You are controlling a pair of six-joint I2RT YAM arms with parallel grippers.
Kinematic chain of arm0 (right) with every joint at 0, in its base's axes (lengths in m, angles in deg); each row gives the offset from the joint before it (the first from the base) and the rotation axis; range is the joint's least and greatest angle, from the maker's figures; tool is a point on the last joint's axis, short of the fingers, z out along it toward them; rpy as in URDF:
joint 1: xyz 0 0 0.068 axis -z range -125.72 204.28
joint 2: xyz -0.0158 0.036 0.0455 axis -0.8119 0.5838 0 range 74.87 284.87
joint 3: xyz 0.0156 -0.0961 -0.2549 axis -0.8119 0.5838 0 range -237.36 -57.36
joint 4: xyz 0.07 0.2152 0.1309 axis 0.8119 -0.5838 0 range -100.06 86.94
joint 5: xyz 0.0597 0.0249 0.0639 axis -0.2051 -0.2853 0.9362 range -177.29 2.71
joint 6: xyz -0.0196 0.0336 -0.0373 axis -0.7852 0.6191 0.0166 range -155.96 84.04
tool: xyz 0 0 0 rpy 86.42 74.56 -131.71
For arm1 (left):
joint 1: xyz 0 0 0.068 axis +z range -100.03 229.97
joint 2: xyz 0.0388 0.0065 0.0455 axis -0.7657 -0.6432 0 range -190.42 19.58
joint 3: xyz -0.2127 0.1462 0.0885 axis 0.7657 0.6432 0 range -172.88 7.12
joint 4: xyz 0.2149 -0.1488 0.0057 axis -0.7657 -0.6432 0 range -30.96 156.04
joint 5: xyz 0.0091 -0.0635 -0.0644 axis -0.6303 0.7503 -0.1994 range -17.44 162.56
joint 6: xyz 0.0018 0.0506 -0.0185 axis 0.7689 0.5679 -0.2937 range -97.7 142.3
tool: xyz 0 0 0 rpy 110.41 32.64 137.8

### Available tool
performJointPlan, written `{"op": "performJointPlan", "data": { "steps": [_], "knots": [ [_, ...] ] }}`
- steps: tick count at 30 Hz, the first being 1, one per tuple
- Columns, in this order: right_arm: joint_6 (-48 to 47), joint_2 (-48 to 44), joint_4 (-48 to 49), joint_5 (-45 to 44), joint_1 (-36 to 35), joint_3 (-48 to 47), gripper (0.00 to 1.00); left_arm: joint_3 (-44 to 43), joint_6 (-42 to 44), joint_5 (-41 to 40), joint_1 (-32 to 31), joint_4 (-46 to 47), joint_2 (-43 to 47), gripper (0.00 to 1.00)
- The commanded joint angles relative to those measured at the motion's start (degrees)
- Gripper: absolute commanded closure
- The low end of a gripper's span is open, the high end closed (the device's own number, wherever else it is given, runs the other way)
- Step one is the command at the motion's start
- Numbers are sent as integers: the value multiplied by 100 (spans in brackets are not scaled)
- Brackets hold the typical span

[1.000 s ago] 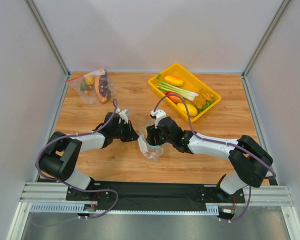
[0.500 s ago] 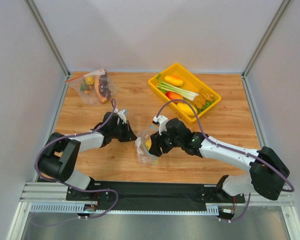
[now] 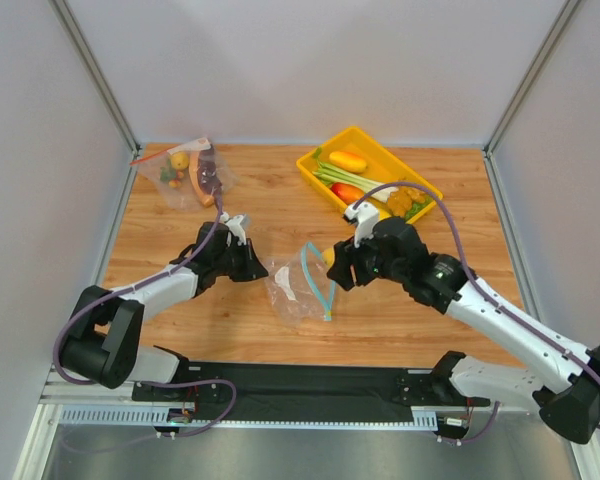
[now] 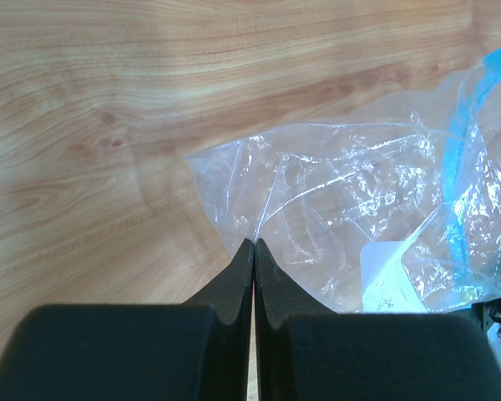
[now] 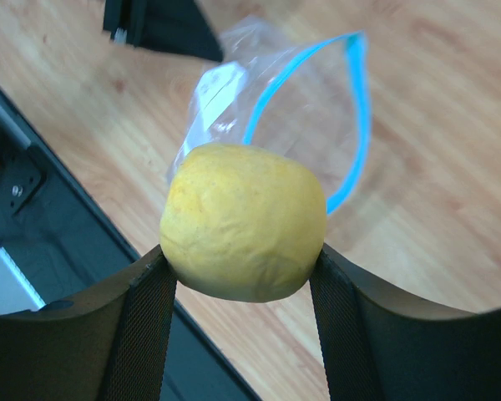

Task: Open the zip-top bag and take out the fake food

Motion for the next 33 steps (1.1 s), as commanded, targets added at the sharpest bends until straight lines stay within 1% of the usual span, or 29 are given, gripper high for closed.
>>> {"op": "performJointPlan", "data": {
  "steps": [1, 2, 4, 6, 7, 8, 9, 12, 15, 18, 19, 20, 21, 26, 27, 31, 33],
  "knots": [
    [-268, -121, -345, -296, 767, -370, 58, -181, 244, -79, 32, -185, 295, 100],
    [-259, -112, -232, -217, 925, -405, 58, -173, 253, -96, 32, -341, 331, 100],
    [-189, 1, -108, -147, 1390, -528, 58, -146, 297, -132, 32, -413, 444, 100],
    [-75, 160, 146, -6, 1707, -608, 58, -120, 297, -132, 32, -474, 515, 100],
    [21, 361, 260, 125, 2005, -660, 58, -111, 297, -123, 23, -501, 585, 100],
    [66, 484, 375, 178, 2138, -687, 58, -102, 297, -114, 32, -527, 629, 100],
    [118, 808, 593, 231, 2392, -722, 58, -94, 306, -106, 32, -571, 656, 100],
    [277, 1424, 884, 320, 2710, -1072, 58, -67, 315, -79, 32, -641, 823, 100],
    [330, 2564, 938, 258, 3114, -1714, 59, -32, 298, -53, 32, -677, 955, 100],
    [339, 3217, 974, 135, 3238, -2452, 59, 3, 280, -26, 32, -668, 1043, 100],
    [339, 3672, 939, 118, 3308, -2697, 59, 3, 280, -26, 32, -677, 1060, 100],
    [339, 3894, 903, 83, 3335, -2917, 59, 12, 271, -26, 32, -685, 1060, 100],
    [339, 4322, 825, 47, 3370, -3355, 59, 12, 280, -9, 32, -686, 1069, 100],
    [339, 5441, 508, -111, 3537, -4552, 57, 47, 280, 26, 32, -685, 1061, 100],
    [339, 5782, 342, -120, 3554, -4920, 57, 56, 280, 26, 32, -686, 1069, 100],
    [312, 6400, 77, -313, 3616, -5528, 55, 30, 289, 44, 32, -712, 1043, 100],
    [304, 6593, 59, -357, 3634, -5617, 52, 12, 297, 44, 32, -729, 1043, 100]
  ]
}}
